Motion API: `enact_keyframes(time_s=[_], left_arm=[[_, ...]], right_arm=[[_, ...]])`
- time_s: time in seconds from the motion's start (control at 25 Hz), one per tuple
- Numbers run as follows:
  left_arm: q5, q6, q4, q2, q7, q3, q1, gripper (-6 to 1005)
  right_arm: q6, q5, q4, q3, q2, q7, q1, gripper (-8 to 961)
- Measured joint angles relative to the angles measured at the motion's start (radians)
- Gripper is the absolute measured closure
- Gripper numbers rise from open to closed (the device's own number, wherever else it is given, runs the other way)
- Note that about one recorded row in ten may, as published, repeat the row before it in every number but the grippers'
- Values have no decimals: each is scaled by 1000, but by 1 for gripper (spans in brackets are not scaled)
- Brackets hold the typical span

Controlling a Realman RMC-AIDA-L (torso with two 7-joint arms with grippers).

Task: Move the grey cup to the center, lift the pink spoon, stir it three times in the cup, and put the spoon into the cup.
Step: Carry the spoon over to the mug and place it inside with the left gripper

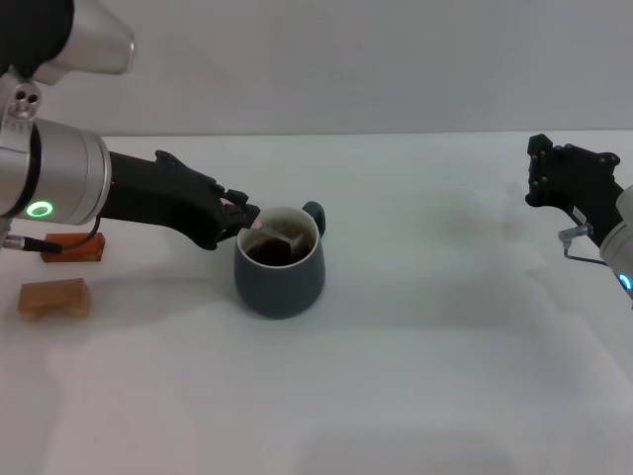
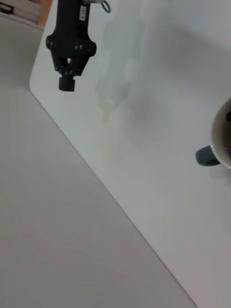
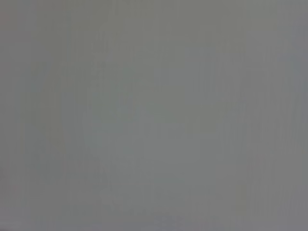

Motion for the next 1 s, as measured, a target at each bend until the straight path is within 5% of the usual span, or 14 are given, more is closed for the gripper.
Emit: enact_keyframes(time_s=[0.48, 0.72, 1.0], left_arm=[[111, -43, -120, 8, 51, -22, -128, 853], [136, -135, -142, 6, 97, -105, -197, 853], [140, -166, -146, 7, 108, -133, -224, 853]], right_arm=[[1, -3, 0, 0, 6, 0, -5, 943], [2, -3, 0, 0, 11, 0, -10, 943], [2, -3, 2, 0, 14, 0, -12, 943]])
